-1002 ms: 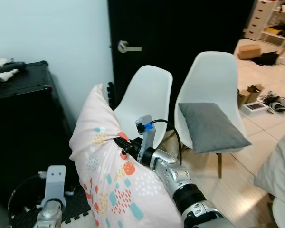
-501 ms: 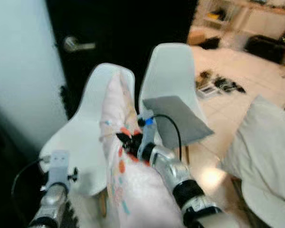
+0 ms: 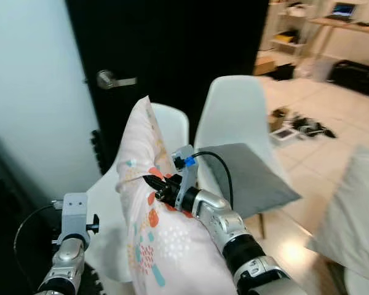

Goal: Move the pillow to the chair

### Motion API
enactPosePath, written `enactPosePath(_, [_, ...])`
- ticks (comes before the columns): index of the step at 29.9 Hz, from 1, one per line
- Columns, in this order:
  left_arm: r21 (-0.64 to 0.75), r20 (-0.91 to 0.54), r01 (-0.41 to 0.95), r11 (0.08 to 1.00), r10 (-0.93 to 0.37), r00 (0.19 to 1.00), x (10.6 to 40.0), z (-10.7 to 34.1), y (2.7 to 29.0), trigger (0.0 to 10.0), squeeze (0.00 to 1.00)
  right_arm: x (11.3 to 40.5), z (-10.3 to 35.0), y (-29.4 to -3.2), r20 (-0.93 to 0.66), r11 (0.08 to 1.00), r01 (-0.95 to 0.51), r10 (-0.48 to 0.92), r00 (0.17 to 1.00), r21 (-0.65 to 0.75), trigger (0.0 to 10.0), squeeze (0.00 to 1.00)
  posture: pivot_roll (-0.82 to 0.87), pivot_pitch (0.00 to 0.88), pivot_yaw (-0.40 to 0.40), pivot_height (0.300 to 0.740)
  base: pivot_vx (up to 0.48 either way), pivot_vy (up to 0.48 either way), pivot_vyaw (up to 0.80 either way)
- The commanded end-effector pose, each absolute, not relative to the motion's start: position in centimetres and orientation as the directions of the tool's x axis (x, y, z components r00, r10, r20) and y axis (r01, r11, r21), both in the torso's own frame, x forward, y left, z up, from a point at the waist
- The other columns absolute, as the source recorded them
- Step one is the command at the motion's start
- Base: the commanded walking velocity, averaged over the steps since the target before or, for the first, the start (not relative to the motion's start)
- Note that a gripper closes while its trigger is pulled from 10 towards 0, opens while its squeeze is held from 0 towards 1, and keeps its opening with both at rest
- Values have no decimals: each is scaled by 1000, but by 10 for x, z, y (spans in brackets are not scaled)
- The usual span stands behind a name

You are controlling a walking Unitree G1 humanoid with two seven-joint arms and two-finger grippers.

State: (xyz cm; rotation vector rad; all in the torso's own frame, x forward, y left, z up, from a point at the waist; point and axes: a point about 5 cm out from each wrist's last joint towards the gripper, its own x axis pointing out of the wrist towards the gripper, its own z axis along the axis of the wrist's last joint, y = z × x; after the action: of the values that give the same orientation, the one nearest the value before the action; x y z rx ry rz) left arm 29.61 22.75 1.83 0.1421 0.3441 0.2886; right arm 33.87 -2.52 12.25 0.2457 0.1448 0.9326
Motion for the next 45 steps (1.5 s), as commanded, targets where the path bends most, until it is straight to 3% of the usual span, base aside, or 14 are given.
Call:
enactPosePath(1, [195,-321,-258,946,310,895,295,17,231,10000,0,339,141,-12,88,529,-809,821,564,254,10000,0,-93,36,-6,740,300,0,800])
enactPosePath(9, [186,-329,-269,945,318,889,294,16,233,10000,0,351,136,-20,3,662,-701,727,687,265,10000,0,-91,36,-6,740,106,0,274])
enactPosePath(16, [210,-345,-234,949,296,891,293,13,230,10000,0,351,133,-20,-30,672,-692,723,691,264,10000,0,-92,38,-5,740,0,-206,0])
enactPosePath(45, [207,-354,-306,929,363,862,287,9,235,10000,0,344,128,-7,-49,623,-744,774,632,240,10000,0,-76,43,-22,621,0,-33,0])
